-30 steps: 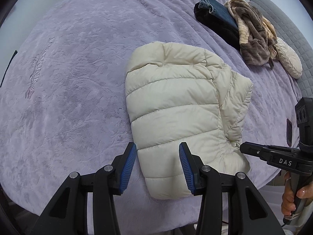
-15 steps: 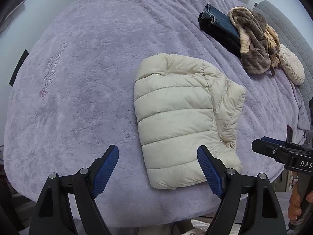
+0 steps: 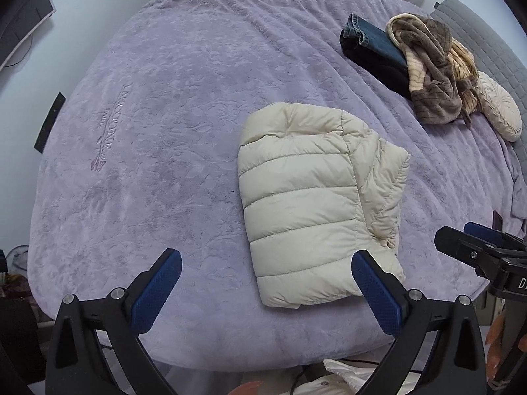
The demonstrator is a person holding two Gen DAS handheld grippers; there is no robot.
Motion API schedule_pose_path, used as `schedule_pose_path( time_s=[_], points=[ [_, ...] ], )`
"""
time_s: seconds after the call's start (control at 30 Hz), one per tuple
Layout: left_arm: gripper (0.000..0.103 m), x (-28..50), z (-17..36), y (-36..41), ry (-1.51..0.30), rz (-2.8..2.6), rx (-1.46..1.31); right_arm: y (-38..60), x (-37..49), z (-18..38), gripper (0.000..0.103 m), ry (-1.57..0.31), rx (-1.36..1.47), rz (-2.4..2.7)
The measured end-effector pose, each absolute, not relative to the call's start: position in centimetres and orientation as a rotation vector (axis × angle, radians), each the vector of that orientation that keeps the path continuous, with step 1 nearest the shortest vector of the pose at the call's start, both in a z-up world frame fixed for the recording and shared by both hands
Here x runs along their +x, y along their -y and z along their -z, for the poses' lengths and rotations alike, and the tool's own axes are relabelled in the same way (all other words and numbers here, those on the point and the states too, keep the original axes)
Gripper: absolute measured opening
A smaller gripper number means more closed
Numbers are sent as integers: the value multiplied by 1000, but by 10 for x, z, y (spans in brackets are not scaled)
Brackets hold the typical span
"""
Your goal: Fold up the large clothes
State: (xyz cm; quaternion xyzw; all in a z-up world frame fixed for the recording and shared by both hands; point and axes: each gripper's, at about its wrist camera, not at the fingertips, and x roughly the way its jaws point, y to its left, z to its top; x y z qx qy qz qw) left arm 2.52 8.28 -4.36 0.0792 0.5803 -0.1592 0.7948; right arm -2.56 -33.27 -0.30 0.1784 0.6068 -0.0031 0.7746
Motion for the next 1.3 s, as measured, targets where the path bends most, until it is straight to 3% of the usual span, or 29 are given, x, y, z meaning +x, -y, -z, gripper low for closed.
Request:
schedule_pose_path(
  time_s=[1.3],
  points=[
    [103,14,17,-94,-1218,230,142,321,-36,-29,103,-1257,303,110]
  ],
)
